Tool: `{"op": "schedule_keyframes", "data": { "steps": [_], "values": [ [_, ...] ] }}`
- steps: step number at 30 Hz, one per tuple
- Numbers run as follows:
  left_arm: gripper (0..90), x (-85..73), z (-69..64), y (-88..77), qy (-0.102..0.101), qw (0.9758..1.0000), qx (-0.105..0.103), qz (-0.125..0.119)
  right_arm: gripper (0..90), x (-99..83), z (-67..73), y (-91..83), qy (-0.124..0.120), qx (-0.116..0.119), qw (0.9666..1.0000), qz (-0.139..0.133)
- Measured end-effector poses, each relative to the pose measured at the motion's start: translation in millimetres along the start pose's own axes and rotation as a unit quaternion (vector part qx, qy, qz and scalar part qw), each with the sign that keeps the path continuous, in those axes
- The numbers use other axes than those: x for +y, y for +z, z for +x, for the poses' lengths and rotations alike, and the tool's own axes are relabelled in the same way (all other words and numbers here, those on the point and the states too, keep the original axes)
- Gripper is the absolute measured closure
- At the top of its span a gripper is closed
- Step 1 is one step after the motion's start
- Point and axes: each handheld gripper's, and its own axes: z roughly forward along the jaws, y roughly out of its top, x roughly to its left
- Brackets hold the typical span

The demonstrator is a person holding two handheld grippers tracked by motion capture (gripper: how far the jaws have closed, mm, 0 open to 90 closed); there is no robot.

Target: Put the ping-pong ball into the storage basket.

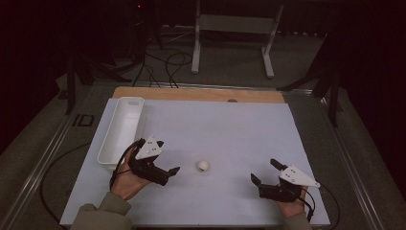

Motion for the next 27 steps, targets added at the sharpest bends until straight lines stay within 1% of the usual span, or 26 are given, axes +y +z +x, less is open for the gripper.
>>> {"op": "schedule_keyframes", "data": {
  "steps": [11,20,27],
  "values": [
    [0.0,4.4,-0.5,7.4,0.006,0.9999,-0.010,0.011,8.3,0.1,-0.3,0.3,-0.001,0.001,1.0000,0.000],
    [0.0,6.4,-0.1,12.8,0.007,0.9997,-0.015,0.018,8.3,1.1,-1.6,2.6,-0.001,0.001,1.0000,-0.002],
    [0.0,9.9,-1.4,18.9,0.013,0.9993,-0.025,0.026,8.3,1.7,-2.5,5.0,-0.004,0.001,1.0000,-0.003]
  ]
}}
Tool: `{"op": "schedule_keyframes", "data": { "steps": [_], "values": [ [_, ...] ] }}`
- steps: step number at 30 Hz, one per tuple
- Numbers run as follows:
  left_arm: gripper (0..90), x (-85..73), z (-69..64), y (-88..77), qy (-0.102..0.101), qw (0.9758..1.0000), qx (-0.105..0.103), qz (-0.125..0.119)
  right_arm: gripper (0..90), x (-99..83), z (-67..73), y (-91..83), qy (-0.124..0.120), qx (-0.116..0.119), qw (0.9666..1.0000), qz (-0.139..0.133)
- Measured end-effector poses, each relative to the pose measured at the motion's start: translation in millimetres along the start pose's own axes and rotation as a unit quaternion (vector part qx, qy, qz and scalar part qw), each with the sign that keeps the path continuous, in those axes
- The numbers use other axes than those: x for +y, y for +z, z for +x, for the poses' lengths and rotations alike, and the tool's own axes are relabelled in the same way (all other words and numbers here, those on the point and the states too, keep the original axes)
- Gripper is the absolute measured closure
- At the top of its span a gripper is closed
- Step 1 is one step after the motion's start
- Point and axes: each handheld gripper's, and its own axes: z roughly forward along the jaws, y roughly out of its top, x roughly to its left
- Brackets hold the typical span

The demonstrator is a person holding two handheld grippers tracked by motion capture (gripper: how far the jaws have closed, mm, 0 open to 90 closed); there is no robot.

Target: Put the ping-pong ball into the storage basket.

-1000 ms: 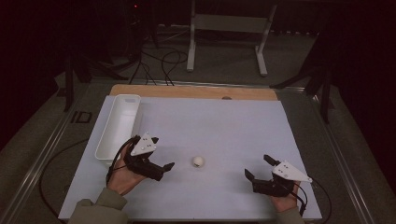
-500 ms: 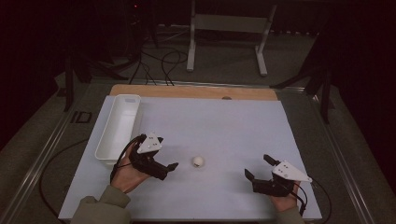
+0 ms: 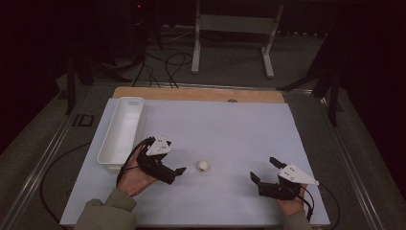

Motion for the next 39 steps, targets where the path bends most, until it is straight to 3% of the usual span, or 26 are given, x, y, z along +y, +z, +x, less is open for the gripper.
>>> {"op": "schedule_keyframes", "data": {
  "steps": [23,39],
  "values": [
    [0.0,9.7,-0.9,19.9,0.007,0.9998,-0.016,0.006,8.3,2.5,-2.7,5.8,-0.006,0.008,0.9999,0.001],
    [0.0,17.0,-0.6,36.9,0.011,0.9993,-0.023,0.027,8.3,0.6,-0.7,4.6,-0.003,0.011,0.9999,0.003]
  ]
}}
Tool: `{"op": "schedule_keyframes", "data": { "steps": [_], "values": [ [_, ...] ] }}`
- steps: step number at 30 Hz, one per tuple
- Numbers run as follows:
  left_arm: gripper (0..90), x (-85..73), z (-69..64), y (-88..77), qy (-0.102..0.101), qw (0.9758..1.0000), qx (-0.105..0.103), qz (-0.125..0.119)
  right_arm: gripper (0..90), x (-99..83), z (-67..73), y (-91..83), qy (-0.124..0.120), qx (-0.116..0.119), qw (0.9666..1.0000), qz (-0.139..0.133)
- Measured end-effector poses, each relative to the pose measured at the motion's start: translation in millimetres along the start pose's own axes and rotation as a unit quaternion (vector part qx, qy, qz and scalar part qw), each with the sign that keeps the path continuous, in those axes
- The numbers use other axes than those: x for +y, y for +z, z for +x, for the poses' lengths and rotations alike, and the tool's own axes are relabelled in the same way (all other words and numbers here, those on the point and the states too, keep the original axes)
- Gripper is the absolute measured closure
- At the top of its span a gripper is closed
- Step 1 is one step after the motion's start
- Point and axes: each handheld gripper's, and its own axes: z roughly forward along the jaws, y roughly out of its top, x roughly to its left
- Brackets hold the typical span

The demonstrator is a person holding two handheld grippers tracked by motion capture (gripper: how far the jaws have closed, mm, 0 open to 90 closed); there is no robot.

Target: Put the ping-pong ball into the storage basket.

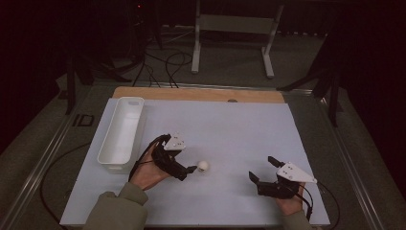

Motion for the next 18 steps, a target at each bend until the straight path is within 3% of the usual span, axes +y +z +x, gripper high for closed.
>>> {"op": "schedule_keyframes", "data": {
  "steps": [18],
  "values": [
    [0.0,2.8,3.0,17.8,-0.001,0.9997,-0.009,0.022,8.3,-0.9,0.6,0.9,-0.003,0.002,1.0000,0.005]
  ]
}}
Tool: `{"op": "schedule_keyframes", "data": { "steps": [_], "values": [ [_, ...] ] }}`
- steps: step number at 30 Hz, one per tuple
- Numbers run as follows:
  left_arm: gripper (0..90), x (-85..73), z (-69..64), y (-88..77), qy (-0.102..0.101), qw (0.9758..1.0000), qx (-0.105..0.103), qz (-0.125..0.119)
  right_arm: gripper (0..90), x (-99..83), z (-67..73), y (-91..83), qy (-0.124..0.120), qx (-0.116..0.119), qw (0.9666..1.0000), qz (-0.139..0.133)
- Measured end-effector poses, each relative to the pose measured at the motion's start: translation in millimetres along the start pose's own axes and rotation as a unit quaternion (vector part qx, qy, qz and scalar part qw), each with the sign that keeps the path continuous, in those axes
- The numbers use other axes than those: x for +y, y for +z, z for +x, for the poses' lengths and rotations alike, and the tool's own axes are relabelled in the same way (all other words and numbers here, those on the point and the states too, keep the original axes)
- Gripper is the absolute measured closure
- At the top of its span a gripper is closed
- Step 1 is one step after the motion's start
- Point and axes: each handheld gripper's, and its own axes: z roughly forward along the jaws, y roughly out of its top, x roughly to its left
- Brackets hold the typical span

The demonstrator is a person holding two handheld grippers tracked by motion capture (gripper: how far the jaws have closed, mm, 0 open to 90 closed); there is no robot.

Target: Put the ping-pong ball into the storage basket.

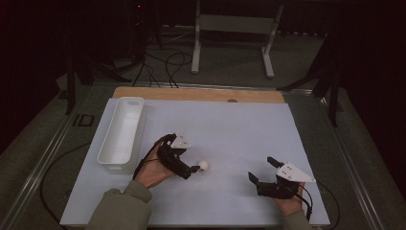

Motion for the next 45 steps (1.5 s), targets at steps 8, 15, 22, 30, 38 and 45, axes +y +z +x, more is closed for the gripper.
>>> {"op": "schedule_keyframes", "data": {
  "steps": [8,15,22,30,38,45],
  "values": [
    [0.0,1.7,0.5,6.8,0.002,0.9999,-0.003,0.011,8.3,-0.2,-0.3,-0.4,0.001,-0.001,1.0000,0.001],
    [0.0,2.9,-0.3,11.9,0.003,0.9999,-0.008,0.013,8.3,-0.4,-0.3,-0.1,0.000,-0.001,1.0000,0.001],
    [0.0,2.6,0.3,16.3,0.009,0.9997,-0.013,0.020,8.3,-0.6,-0.7,-0.1,-0.001,-0.001,1.0000,0.001],
    [0.0,3.2,-0.3,21.6,0.011,0.9995,-0.016,0.024,8.3,-0.7,-0.6,0.1,-0.001,-0.002,1.0000,0.002],
    [0.0,3.4,-0.8,26.3,0.011,0.9994,-0.017,0.029,8.3,-0.7,-0.8,-0.1,-0.002,-0.002,1.0000,0.003],
    [0.0,3.8,-1.0,29.8,0.012,0.9992,-0.019,0.032,8.3,-0.8,-0.7,-0.1,-0.002,-0.002,1.0000,0.003]
  ]
}}
